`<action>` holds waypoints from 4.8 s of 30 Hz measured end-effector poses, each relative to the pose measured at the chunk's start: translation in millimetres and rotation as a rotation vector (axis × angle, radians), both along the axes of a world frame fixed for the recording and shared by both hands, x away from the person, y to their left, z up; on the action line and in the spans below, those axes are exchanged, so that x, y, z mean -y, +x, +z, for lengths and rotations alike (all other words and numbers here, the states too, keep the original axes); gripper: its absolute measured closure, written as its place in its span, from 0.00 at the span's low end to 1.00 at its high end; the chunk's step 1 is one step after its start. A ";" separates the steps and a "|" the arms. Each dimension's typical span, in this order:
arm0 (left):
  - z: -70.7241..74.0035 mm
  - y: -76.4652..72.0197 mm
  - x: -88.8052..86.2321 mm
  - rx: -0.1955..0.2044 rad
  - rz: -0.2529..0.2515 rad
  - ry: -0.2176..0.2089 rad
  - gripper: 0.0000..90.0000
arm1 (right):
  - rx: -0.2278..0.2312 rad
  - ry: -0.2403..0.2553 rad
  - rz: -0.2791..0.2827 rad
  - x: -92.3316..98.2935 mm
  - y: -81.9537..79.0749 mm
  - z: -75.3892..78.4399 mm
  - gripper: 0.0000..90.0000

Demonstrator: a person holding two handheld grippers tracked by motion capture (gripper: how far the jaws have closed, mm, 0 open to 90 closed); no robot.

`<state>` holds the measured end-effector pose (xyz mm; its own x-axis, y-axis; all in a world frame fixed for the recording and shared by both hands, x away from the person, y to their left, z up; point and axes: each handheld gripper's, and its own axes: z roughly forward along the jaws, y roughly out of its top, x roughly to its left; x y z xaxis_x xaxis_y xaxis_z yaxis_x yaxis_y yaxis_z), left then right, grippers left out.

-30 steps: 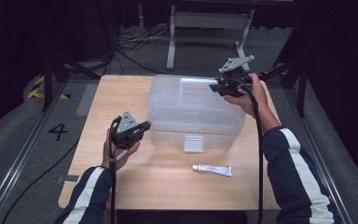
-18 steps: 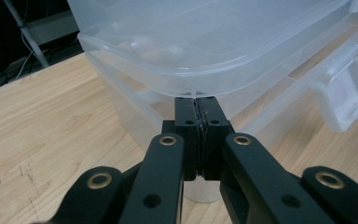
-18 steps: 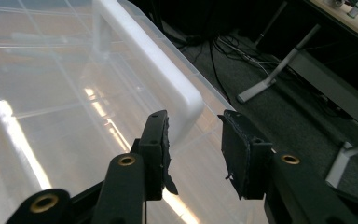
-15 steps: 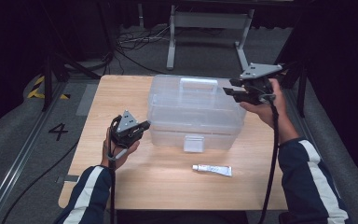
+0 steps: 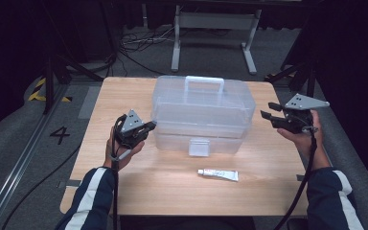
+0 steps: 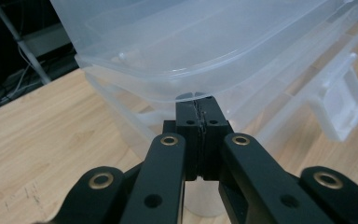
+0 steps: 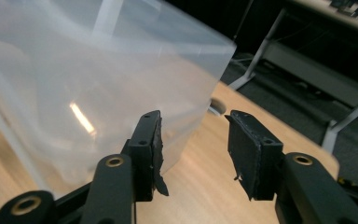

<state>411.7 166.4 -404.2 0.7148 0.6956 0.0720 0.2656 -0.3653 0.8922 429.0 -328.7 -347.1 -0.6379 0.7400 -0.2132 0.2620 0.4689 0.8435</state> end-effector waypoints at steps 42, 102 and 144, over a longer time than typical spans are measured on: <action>0.9 -14.9 -3.2 -0.039 -0.097 0.033 0.76 | 0.208 0.063 0.037 -26.9 -10.0 -30.6 0.71; -10.1 -2.7 46.5 -0.082 -0.287 0.161 0.54 | 0.308 0.056 -0.234 -59.7 18.0 2.7 0.89; -8.5 24.4 73.8 -0.138 -0.399 0.522 0.83 | 0.321 0.079 -0.272 -62.0 51.2 20.8 0.94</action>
